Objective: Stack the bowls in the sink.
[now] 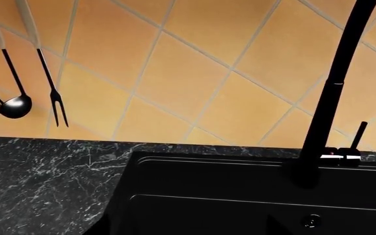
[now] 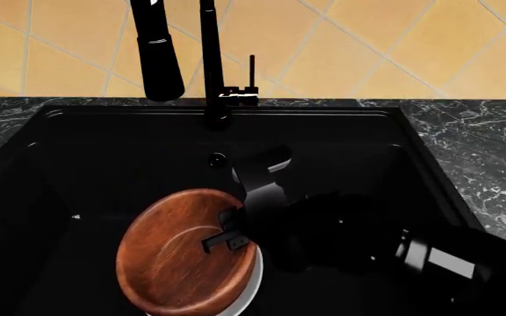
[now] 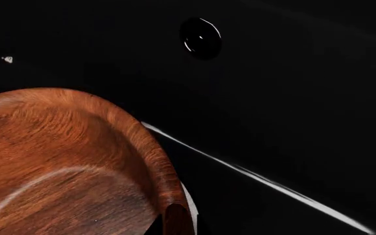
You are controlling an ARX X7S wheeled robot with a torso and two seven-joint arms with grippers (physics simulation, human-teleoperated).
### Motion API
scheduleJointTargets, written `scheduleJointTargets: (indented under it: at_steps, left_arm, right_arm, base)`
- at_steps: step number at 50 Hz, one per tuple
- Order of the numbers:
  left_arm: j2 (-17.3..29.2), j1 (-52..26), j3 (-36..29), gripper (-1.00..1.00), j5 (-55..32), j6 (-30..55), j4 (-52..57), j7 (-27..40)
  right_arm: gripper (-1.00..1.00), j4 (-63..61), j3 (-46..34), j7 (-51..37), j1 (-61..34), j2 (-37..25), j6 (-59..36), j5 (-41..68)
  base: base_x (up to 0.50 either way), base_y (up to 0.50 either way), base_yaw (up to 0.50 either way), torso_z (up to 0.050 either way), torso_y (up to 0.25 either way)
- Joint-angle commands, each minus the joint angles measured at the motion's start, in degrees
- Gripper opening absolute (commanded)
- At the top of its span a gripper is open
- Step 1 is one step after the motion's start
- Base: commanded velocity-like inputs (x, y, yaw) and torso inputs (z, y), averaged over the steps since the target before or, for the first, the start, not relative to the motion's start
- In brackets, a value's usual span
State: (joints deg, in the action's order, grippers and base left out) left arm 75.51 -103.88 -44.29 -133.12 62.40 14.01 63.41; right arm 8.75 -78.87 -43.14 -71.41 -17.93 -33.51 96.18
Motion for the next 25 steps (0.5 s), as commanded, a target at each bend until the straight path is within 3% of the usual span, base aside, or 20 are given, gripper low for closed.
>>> scheduleJointTargets:
  at_steps: [1, 23, 24, 25]
  left_arm:
    - [0.2, 0.3, 0.2, 1.00, 0.1, 0.0, 0.0, -0.2]
    - [0.8, 1.1, 0.6, 1.00, 0.3, -0.4, 0.4, -0.8]
    - [0.8, 1.2, 0.7, 1.00, 0.4, -0.4, 0.4, -0.8]
    - [0.9, 1.2, 0.7, 1.00, 0.4, -0.4, 0.4, -0.9]
  right_arm:
    - [-1.00, 1.6, 0.2, 1.2, 0.5, 0.8, 0.6, -1.5]
    - [-1.00, 5.6, -1.4, 2.9, 1.7, 3.1, 1.2, -4.1]
    - [1.00, 5.4, -1.6, 2.8, 1.4, 3.1, 0.9, -4.3]
    - [1.00, 5.1, -1.7, 2.6, 1.2, 3.0, 0.6, -4.2]
  base:
    - [0.00, 0.00, 0.00, 0.000, 0.000]
    - [0.00, 0.00, 0.00, 0.000, 0.000]
    - [0.00, 0.00, 0.00, 0.000, 0.000]
    - [0.00, 0.00, 0.00, 0.000, 0.000]
